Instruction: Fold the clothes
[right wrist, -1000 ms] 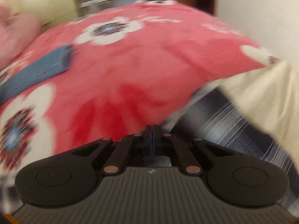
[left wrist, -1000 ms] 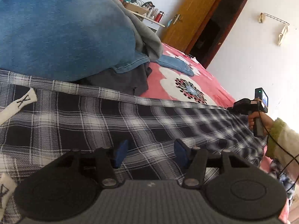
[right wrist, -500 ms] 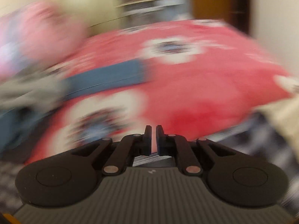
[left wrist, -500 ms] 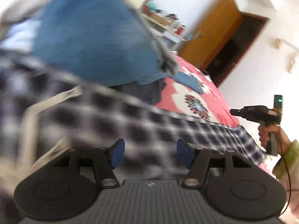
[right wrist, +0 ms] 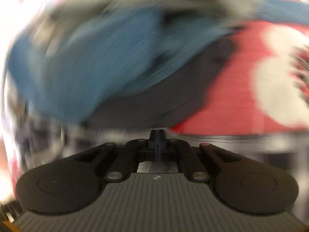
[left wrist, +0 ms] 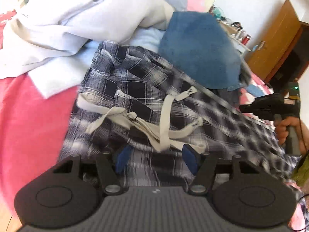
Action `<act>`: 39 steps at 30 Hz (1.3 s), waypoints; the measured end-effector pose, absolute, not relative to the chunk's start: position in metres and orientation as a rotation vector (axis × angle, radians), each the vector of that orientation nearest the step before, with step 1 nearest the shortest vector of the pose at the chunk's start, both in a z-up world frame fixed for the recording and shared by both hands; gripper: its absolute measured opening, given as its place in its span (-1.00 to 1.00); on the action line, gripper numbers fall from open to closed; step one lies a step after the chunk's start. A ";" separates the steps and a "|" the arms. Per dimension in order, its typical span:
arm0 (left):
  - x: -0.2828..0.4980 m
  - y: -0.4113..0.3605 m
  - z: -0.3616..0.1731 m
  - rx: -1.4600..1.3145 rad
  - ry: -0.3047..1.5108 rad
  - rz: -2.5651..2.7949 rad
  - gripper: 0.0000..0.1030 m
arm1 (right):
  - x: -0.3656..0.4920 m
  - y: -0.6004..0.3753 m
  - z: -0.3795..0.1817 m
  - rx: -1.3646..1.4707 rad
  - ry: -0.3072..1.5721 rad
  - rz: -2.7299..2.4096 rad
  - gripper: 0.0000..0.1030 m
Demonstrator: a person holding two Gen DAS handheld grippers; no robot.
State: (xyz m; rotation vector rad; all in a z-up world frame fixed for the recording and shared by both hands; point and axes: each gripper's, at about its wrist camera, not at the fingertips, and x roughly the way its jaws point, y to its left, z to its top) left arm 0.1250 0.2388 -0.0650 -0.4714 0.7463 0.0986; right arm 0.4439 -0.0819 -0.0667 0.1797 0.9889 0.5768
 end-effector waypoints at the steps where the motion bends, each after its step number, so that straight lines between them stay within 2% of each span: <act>1: 0.117 0.239 -0.061 -0.481 0.728 0.073 0.26 | 0.435 -0.099 -0.053 0.203 0.971 0.547 -0.88; 3: 0.100 0.238 -0.055 -0.501 0.692 0.016 0.29 | 0.417 -0.132 -0.025 0.250 0.935 0.487 -0.85; 4: 0.091 0.237 -0.052 -0.513 0.677 -0.018 0.30 | 0.399 -0.152 -0.009 0.263 0.904 0.468 -0.69; 5: 0.083 0.236 -0.051 -0.524 0.667 -0.050 0.30 | 0.375 -0.175 0.009 0.269 0.865 0.457 -0.40; 6: 0.075 0.232 -0.050 -0.532 0.665 -0.077 0.30 | 0.348 -0.199 0.025 0.267 0.820 0.433 -0.22; 7: 0.066 0.229 -0.050 -0.538 0.666 -0.102 0.30 | 0.319 -0.223 0.040 0.258 0.772 0.399 0.14; 8: 0.057 0.226 -0.050 -0.542 0.669 -0.119 0.30 | 0.288 -0.244 0.051 0.236 0.730 0.361 0.25; 9: 0.050 0.223 -0.052 -0.548 0.677 -0.124 0.30 | 0.257 -0.263 0.059 0.203 0.693 0.320 0.27; 13: 0.027 0.217 -0.067 -0.611 0.735 -0.094 0.30 | 0.154 -0.306 0.060 0.105 0.641 0.158 0.63; 16: 0.012 0.222 -0.075 -0.641 0.739 -0.012 0.30 | 0.099 -0.312 0.037 0.118 0.618 0.118 0.72; 18: 0.004 0.227 -0.082 -0.650 0.723 0.063 0.30 | 0.073 -0.309 0.019 0.136 0.599 0.111 0.95; 24: -0.002 0.248 -0.099 -0.774 0.638 0.157 0.30 | 0.034 -0.267 -0.026 0.173 0.549 0.226 0.98; 30: 0.008 0.258 -0.103 -0.866 0.562 0.162 0.26 | 0.025 -0.220 -0.034 0.163 0.424 0.331 0.98; 33: 0.013 0.260 -0.104 -0.858 0.540 0.183 -0.05 | 0.026 -0.196 -0.031 0.048 0.380 0.373 0.97; 35: 0.013 0.263 -0.107 -0.870 0.525 0.180 -0.59 | 0.027 -0.180 -0.028 -0.030 0.352 0.406 0.96; 39: 0.011 0.269 -0.113 -0.897 0.501 0.164 -0.66 | 0.035 -0.137 -0.030 -0.286 0.303 0.506 0.85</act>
